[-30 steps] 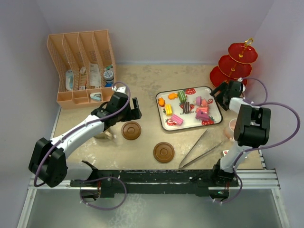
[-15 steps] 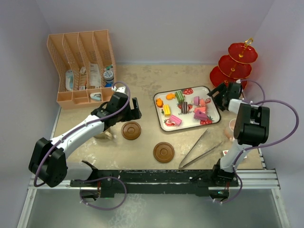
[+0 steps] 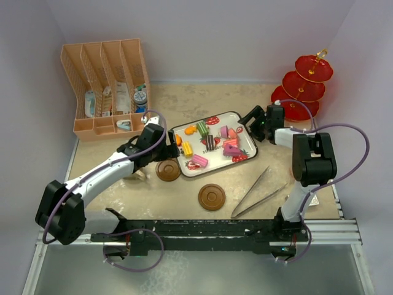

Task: Serve the afternoon tea
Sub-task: Move the tray at the center of the board.

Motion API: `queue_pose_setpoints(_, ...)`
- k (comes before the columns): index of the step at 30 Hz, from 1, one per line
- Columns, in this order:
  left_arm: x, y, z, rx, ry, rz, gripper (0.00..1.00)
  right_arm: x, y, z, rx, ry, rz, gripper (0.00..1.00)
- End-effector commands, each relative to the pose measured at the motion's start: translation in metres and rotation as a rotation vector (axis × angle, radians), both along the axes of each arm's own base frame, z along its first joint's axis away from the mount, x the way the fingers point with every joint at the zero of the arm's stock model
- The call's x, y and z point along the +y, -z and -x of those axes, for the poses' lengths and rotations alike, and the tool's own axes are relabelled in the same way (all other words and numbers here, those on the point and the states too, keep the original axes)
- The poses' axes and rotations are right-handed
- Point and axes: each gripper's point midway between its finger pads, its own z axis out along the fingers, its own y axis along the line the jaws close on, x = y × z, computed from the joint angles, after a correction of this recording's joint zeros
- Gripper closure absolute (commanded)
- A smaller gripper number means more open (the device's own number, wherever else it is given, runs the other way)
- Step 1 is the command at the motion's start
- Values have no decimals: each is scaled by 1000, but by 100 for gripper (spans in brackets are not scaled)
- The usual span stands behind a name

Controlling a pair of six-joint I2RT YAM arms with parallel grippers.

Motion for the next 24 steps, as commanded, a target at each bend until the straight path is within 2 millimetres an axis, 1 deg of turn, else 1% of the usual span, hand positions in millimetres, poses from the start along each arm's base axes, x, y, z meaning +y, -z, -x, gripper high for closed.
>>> queue_pose_setpoints(1,9,-3,3,-27,-44,-6,13,23,7,8,57,-33,-41,11)
queue_pose_setpoints(4,14,-1,6,-27,-59,-14,13,38,5,10,45,-75,-37,11)
queue_pose_setpoints(6,17,-1,8,-28,-67,-19,13,52,6,15,51,-113,-41,11)
queue_pose_setpoints(8,19,-3,8,-37,-73,-19,13,68,8,21,52,-159,-51,11)
queue_pose_setpoints(10,20,-7,9,-45,-78,-17,13,79,9,27,56,-182,-44,11)
queue_pose_setpoints(12,22,-12,9,-55,-81,-15,13,87,9,32,59,-194,-46,11)
queue_pose_setpoints(15,25,-18,11,-67,-87,-21,13,96,4,35,45,-219,-48,11)
queue_pose_setpoints(17,27,-22,12,-74,-88,-25,13,93,-3,32,34,-223,-14,11)
queue_pose_setpoints(19,29,-28,13,-86,-88,-24,13,84,-16,30,28,-227,60,10)
queue_pose_setpoints(20,29,-31,13,-90,-86,-23,13,77,-31,21,5,-204,101,9)
queue_pose_setpoints(22,29,-37,14,-104,-81,-15,13,53,-54,10,-20,-137,221,7)
queue_pose_setpoints(24,29,-44,14,-121,-80,-3,12,23,-76,3,-42,-71,336,5)
